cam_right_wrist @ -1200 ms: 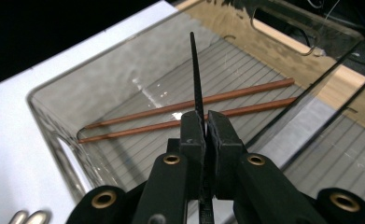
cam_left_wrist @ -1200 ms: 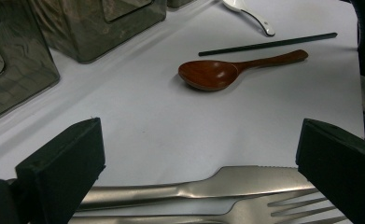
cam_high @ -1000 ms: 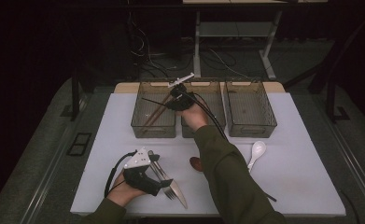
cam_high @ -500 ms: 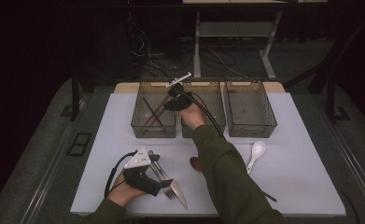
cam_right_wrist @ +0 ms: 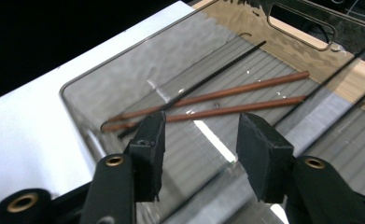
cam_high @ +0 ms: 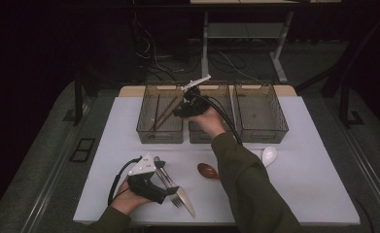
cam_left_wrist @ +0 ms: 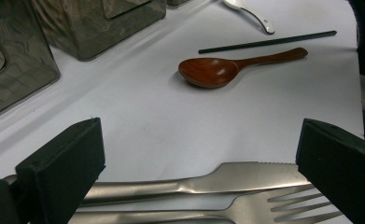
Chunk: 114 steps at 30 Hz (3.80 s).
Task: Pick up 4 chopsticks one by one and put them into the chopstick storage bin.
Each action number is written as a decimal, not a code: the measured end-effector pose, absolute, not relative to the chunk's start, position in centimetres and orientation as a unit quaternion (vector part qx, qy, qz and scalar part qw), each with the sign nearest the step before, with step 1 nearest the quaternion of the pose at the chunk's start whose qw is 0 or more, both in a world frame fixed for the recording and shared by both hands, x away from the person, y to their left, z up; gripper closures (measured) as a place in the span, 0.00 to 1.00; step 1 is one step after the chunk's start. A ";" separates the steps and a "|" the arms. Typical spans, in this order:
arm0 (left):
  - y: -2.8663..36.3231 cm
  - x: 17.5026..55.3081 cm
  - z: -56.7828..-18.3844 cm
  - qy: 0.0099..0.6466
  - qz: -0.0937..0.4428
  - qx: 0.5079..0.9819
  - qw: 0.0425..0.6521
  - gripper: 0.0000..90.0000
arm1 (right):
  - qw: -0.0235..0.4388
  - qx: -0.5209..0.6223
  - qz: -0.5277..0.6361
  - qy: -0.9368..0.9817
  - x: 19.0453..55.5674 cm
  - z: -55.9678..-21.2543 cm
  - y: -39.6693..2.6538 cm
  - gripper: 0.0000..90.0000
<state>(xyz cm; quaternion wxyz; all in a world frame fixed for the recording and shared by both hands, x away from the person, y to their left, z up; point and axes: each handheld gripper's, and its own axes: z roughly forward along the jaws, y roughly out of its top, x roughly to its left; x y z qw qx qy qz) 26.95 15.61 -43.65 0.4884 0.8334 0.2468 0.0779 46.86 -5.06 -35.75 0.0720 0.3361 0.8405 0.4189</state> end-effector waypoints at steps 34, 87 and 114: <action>16.4 27.0 -43.9 0.255 0.081 0.828 0.492 0.01 | 0.072 0.290 0.452 0.841 40.2 -35.3 -16.9 0.38; 16.2 26.7 -43.9 0.252 0.080 0.832 0.488 0.01 | 0.070 0.299 0.433 0.848 28.6 -40.3 -26.9 0.58; 16.0 26.7 -44.0 0.250 0.076 0.835 0.484 0.01 | 0.044 0.305 0.358 0.881 24.8 -43.8 -29.2 0.86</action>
